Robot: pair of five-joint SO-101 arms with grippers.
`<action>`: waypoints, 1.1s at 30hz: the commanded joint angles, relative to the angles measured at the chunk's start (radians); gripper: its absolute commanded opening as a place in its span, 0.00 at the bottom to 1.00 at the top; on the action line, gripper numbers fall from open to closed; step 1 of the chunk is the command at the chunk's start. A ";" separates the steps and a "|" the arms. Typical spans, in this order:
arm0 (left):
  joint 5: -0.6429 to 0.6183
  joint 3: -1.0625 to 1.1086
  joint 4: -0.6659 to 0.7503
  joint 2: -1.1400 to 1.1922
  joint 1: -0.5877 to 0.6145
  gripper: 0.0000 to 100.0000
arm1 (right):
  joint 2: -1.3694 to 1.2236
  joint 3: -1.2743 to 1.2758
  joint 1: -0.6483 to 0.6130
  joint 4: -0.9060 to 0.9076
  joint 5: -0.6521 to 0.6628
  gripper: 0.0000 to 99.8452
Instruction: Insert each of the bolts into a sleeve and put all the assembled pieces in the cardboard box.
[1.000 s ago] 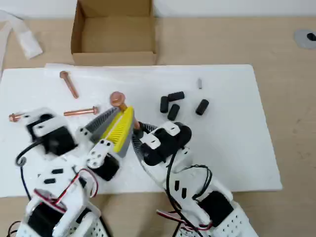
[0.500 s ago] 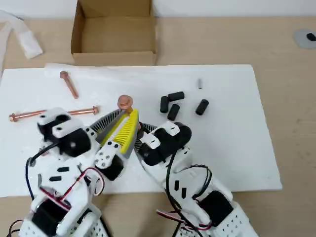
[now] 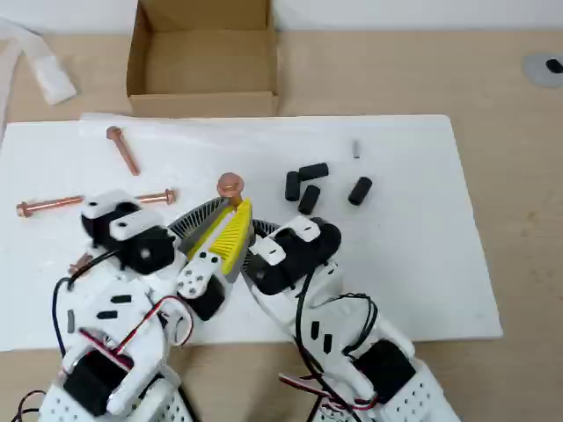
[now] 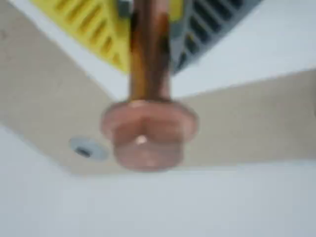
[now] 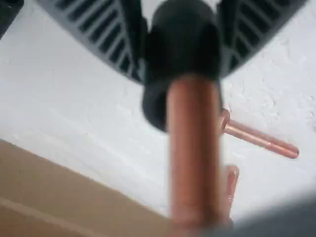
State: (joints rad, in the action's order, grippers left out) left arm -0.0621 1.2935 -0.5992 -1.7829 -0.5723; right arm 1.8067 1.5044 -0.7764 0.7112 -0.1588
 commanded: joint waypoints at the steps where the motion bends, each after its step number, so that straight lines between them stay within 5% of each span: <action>1: 0.064 0.014 0.025 -0.012 -0.011 0.01 | 0.122 -0.010 -0.013 -0.028 -0.006 0.01; 33: 0.140 0.049 0.020 -0.013 0.064 0.01 | 0.124 -0.012 -0.013 -0.028 -0.006 0.01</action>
State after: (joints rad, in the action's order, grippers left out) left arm 0.0744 1.3502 -0.5854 -1.7906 -0.5493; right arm 1.8067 1.5060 -0.7779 0.7112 -0.1588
